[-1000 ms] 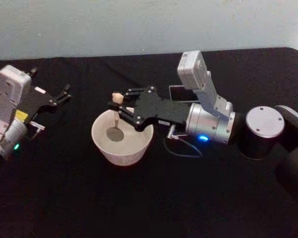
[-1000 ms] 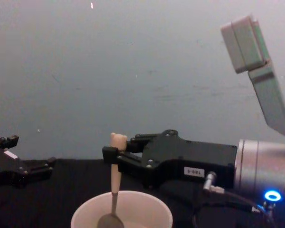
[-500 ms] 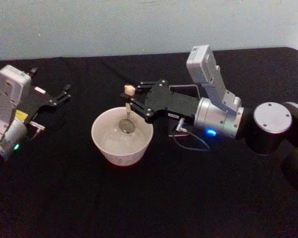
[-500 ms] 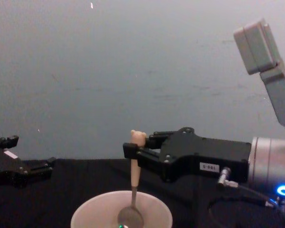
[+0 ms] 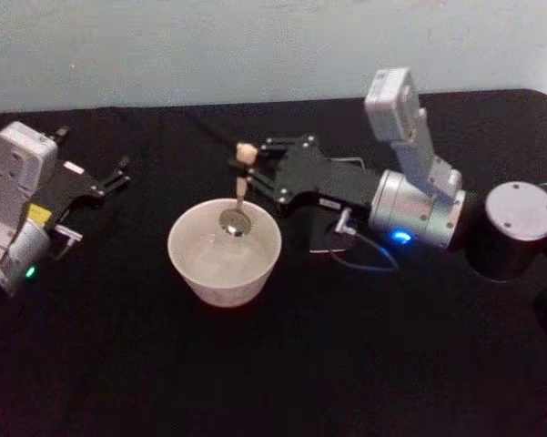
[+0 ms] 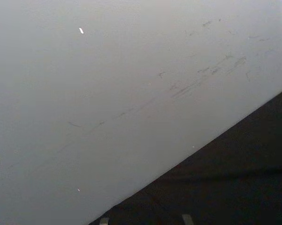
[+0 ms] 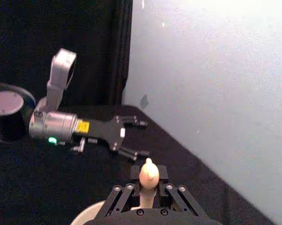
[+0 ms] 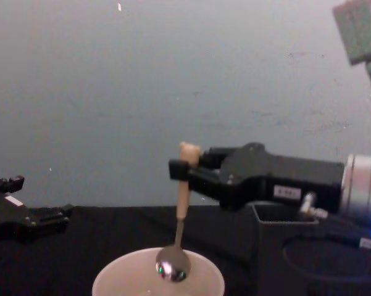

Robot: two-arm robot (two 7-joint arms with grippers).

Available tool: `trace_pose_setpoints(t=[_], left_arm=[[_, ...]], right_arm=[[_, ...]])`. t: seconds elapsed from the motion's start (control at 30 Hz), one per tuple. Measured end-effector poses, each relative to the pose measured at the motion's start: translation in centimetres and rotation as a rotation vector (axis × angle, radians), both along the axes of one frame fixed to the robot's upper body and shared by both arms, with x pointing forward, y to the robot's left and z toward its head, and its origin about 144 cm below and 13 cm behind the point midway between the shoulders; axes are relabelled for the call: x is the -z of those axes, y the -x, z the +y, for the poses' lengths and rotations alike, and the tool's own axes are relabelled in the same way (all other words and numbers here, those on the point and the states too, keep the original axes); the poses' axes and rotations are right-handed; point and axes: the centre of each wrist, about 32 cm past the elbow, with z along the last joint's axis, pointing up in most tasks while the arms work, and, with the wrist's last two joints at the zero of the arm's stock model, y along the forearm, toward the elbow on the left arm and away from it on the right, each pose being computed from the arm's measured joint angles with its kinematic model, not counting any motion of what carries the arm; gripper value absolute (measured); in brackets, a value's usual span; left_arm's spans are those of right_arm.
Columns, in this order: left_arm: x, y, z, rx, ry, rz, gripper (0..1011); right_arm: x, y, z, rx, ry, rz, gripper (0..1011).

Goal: Pick up the stirring spoon with one hand, stir inside the cup, then place it back in its original position.

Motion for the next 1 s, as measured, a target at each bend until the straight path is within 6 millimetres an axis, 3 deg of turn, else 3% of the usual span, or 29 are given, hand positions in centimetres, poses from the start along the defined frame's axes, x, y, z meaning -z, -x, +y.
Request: trace_pose_setpoints(t=[0.53, 1.0], left_arm=[[0.0, 0.0, 0.0, 0.000, 0.000, 0.000, 1001], [0.0, 0.0, 0.0, 0.000, 0.000, 0.000, 1001]], right_arm=[[-5.6, -0.2, -4.3, 0.013, -0.087, -0.114, 212], [-6.7, 0.0, -9.2, 0.049, -0.069, -0.135, 212]])
